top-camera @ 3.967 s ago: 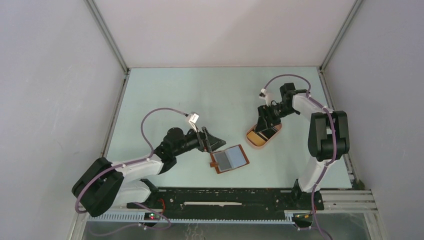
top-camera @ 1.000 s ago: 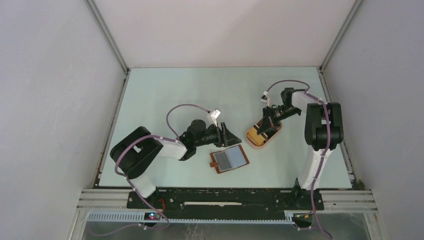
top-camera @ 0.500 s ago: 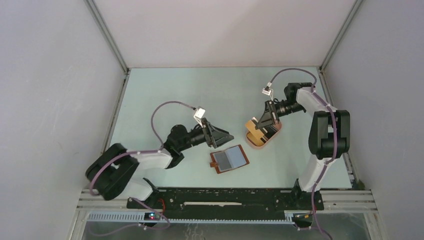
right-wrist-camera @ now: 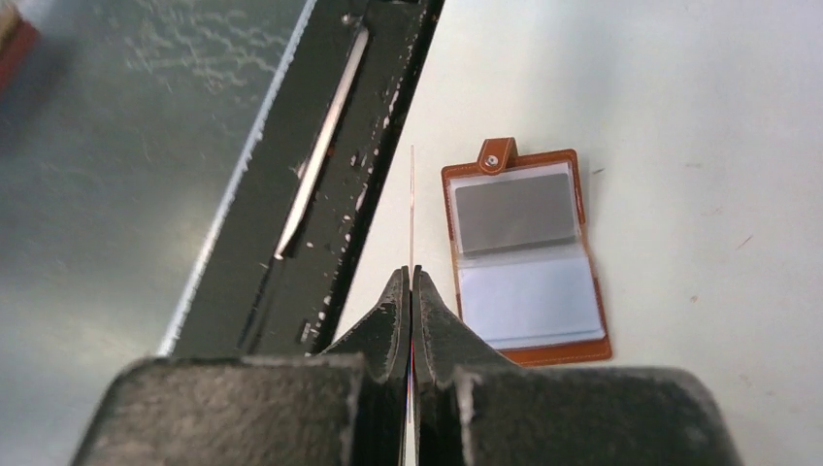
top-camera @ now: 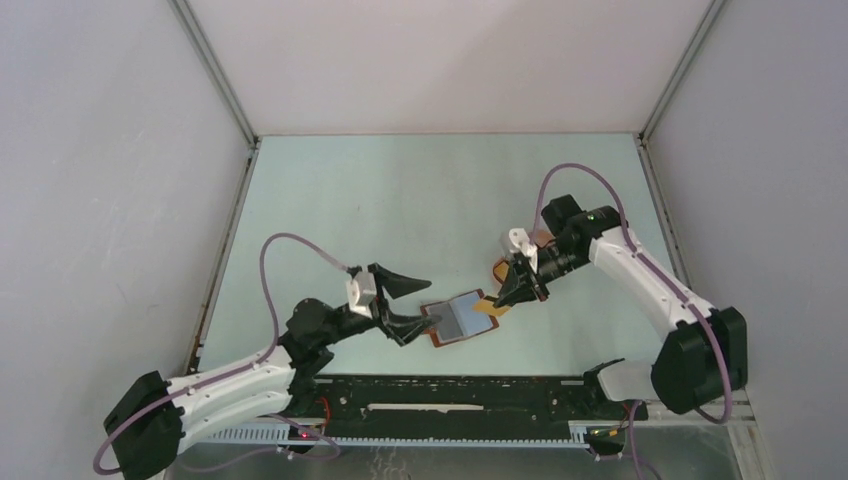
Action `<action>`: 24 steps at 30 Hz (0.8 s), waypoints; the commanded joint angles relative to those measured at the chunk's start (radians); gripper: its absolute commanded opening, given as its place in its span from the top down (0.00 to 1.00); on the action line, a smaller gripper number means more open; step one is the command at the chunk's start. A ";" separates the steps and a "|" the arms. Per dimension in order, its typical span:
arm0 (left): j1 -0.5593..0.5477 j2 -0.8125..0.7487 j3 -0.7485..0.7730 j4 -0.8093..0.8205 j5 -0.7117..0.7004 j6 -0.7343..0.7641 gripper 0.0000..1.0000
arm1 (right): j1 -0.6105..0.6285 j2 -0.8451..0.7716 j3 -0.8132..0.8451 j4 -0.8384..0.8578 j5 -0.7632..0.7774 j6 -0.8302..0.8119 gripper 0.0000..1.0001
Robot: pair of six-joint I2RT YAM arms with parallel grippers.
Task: Put the credit cards into the card holder
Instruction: Insert the credit card into the card holder.
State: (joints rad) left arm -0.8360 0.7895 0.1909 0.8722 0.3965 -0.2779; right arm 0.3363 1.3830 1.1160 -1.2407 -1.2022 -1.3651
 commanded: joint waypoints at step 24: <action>-0.413 0.146 -0.039 0.034 -0.579 0.177 0.25 | 0.109 -0.214 -0.195 0.482 0.152 0.353 1.00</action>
State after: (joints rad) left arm -1.2617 0.9260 0.1181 0.8734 -0.0017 0.1066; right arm 0.4400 1.1168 0.8669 -0.9382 -1.0546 -1.4193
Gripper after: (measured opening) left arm 0.766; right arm 0.007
